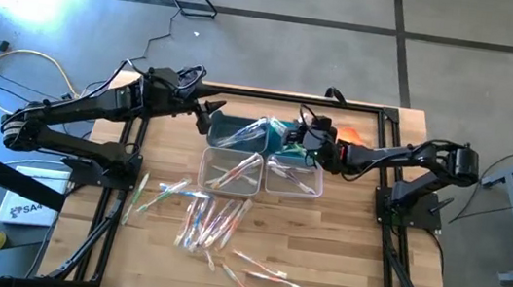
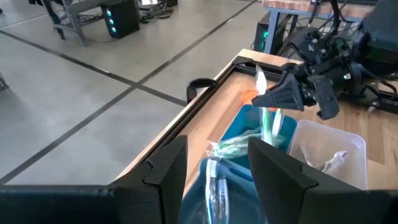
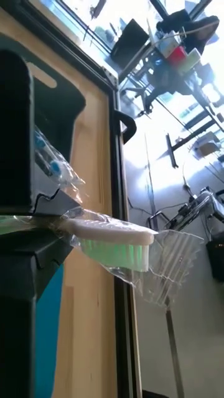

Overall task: Pick & Place Toothbrushes
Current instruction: Put the green toothbrush into the blue bin

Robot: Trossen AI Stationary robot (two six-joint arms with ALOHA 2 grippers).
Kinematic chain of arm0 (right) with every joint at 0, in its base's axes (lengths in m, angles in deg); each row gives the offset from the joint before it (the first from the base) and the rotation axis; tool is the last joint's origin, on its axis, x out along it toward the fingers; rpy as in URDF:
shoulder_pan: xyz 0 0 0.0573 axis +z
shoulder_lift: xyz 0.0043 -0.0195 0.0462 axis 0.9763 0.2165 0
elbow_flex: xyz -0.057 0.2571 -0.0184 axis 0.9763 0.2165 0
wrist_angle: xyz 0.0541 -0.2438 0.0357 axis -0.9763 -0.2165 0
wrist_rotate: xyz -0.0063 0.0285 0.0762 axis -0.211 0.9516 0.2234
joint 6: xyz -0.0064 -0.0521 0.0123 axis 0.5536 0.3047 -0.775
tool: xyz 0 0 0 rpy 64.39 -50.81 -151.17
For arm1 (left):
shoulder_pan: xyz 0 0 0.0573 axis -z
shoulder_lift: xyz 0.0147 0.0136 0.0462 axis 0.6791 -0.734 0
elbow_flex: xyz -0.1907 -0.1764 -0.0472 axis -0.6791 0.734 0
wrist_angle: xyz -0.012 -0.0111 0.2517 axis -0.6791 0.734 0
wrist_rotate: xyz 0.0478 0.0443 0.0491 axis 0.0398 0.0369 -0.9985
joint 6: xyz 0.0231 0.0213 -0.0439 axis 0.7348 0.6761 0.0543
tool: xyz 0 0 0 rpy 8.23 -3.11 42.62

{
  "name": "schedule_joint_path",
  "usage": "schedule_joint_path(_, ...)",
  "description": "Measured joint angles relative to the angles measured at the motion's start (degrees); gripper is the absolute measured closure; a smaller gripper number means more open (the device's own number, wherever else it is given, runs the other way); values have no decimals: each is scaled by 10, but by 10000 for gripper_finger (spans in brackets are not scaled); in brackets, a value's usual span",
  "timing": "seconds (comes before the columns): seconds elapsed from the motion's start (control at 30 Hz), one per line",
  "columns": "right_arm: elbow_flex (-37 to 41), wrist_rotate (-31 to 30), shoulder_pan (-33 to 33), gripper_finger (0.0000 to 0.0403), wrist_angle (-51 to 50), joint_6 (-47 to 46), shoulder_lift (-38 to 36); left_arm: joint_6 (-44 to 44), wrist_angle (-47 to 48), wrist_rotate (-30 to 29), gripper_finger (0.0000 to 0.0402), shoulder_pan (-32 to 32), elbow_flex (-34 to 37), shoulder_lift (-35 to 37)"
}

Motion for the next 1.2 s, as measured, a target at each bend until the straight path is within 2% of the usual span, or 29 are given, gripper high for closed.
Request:
schedule_joint_path(0.13,0,-7,-1,393,1,1,0,0,0,0,238,0,0,0)
schedule_joint_path(0.37,0,25,-5,338,-6,20,0,-2,18,0,238,0,0,0)
schedule_joint_path(0.5,0,40,-4,320,-16,35,0,-2,26,0,238,0,0,0)
schedule_joint_path(0.73,-1,35,-4,295,-31,32,0,-25,41,1,238,0,0,0)
schedule_joint_path(0.9,-1,31,-1,272,-80,0,0,-30,46,1,238,0,0,0)
schedule_joint_path(1.2,-1,-5,11,271,-160,-15,-5,-30,47,1,238,0,0,0)
